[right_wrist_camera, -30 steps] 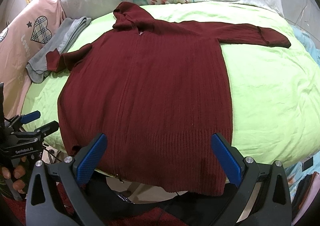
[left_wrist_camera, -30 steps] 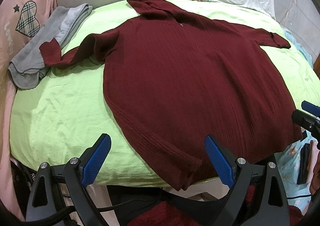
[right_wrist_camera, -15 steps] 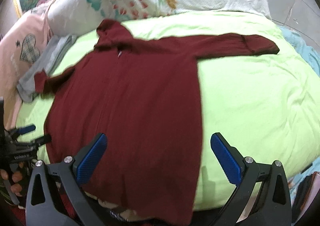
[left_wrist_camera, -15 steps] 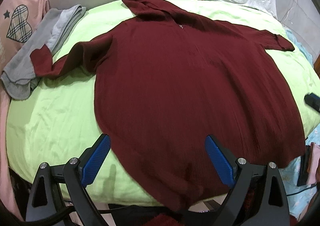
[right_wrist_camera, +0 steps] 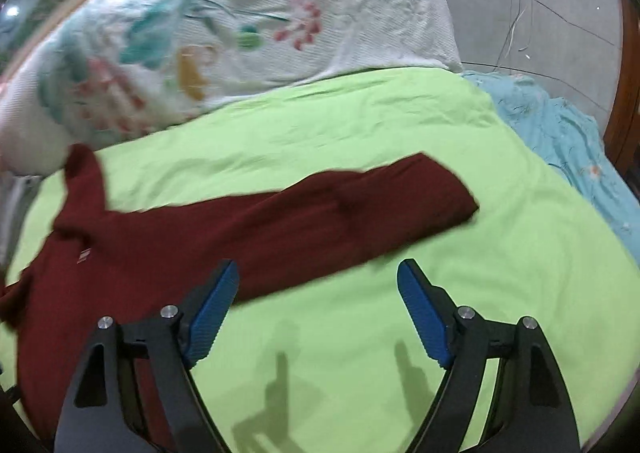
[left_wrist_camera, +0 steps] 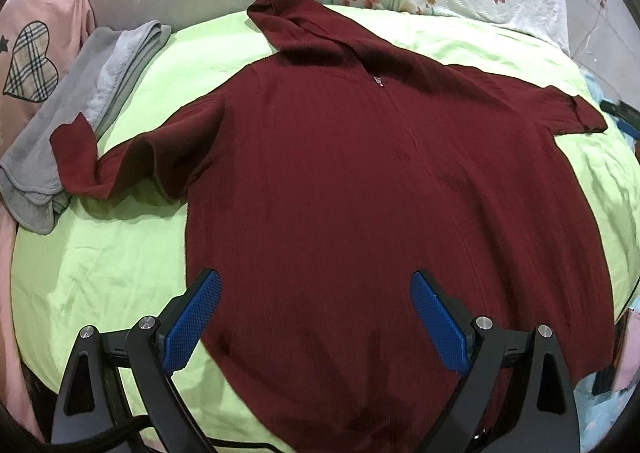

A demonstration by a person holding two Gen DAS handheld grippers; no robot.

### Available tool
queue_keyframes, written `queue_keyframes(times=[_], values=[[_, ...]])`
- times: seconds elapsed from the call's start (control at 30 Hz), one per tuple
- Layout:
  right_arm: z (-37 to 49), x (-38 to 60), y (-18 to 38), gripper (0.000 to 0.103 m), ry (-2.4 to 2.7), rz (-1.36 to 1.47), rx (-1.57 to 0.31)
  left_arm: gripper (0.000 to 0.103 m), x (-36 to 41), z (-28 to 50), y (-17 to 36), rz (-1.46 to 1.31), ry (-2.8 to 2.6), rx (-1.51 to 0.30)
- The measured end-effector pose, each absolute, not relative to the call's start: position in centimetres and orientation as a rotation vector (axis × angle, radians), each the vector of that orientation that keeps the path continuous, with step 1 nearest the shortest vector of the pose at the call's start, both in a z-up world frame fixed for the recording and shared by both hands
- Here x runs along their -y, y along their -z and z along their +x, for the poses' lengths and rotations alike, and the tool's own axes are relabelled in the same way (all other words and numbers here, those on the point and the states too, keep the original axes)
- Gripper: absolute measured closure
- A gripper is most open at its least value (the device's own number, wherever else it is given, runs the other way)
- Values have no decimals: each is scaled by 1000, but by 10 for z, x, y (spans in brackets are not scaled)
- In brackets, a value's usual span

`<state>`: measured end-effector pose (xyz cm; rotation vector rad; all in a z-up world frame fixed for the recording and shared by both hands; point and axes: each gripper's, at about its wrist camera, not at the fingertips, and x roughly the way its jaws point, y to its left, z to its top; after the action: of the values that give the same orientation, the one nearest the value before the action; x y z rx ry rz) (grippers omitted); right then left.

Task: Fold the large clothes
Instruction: 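Grasp the cardigan sleeve cuff with the right gripper and lift it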

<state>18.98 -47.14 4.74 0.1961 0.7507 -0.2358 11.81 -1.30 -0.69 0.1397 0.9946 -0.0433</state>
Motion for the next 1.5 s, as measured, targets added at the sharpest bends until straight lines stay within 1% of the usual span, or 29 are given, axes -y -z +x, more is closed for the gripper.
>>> queue_keyframes(times=[0.07, 0.2, 0.23, 0.3, 0.33, 0.37, 0.4, 0.43, 0.47, 0.57, 0.67, 0.8, 0.9, 1.07, 1.27, 1.5], values=[[222, 486, -37, 24, 257, 184, -772, 7, 16, 125, 11, 131, 47, -1008], [255, 500, -21, 24, 264, 146, -811, 7, 19, 136, 16, 140, 45, -1021], [253, 504, -21, 25, 268, 141, -811, 7, 20, 139, 17, 144, 46, -1026], [265, 512, -9, 38, 299, 122, -840, 7, 21, 143, 20, 157, 43, -1033], [270, 518, -3, 57, 309, 127, -856, 7, 21, 146, 22, 157, 42, -1037], [272, 524, 1, 72, 312, 144, -867, 7, 20, 147, 24, 155, 43, -1039], [272, 528, 2, 75, 311, 159, -868, 7, 19, 149, 25, 156, 41, -1041], [270, 530, -1, 86, 310, 170, -859, 7, 18, 149, 26, 160, 35, -1043], [266, 530, -6, 93, 309, 179, -851, 7, 16, 151, 27, 155, 34, -1043], [255, 520, -21, 95, 252, 226, -829, 7, 13, 151, 29, 139, 32, -1041], [245, 490, -37, 95, 140, 281, -822, 7, 10, 154, 29, 113, 31, -1026], [239, 418, -56, 95, -98, 366, -817, 7, 2, 153, 27, 78, 22, -1002], [242, 351, -60, 95, -277, 391, -835, 7, -8, 153, 24, 41, 24, -996], [257, 243, -45, 95, -535, 469, -908, 7, -24, 147, 20, -2, 24, -988], [277, 142, -19, 95, -674, 535, -980, 7, -40, 147, 23, -62, 42, -996], [308, 63, 10, 95, -741, 543, -1057, 7, -48, 161, 26, -67, 52, -989]])
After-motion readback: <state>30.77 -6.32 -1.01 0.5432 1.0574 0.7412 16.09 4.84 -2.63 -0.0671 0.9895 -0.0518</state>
